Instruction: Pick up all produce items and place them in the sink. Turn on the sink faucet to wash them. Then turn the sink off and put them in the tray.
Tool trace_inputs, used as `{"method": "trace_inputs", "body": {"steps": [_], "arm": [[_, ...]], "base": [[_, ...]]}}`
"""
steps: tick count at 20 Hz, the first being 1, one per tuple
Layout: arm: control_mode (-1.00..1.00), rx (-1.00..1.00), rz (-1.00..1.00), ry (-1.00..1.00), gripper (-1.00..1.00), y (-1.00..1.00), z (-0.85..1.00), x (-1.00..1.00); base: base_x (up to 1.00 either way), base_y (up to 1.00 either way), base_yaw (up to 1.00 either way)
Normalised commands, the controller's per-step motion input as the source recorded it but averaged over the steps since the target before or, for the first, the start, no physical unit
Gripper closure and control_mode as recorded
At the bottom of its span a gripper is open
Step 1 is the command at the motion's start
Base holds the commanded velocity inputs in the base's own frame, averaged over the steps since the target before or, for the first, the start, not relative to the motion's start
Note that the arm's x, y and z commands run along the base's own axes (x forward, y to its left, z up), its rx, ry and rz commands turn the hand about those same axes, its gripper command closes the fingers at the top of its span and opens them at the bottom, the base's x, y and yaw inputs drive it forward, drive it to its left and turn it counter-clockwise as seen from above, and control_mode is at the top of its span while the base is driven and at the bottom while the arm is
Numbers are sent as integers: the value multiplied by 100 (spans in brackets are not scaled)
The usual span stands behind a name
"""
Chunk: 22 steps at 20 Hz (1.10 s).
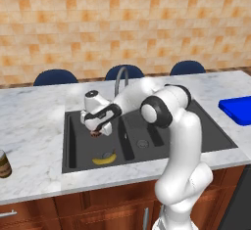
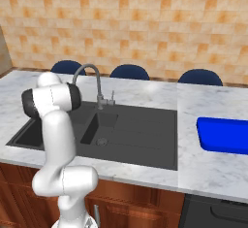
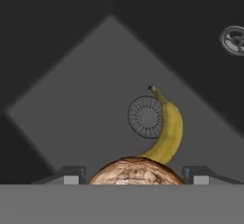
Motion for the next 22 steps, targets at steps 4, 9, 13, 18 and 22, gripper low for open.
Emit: {"method": "trace_inputs", "body": {"steps": [4, 9, 13, 18, 22], "arm": [[-100, 0, 0, -2, 100, -5, 60, -40], [-100, 1, 0, -1, 100, -16, 49, -50], [-100, 2, 0, 0, 100, -22, 53, -48], [-100, 3, 0, 0, 100, -32, 50, -47], [-100, 3, 0, 0, 100, -42, 30, -53]], "base": [[0, 0, 0], [0, 0, 0], [0, 0, 0], [0, 0, 0], [0, 0, 0]]}}
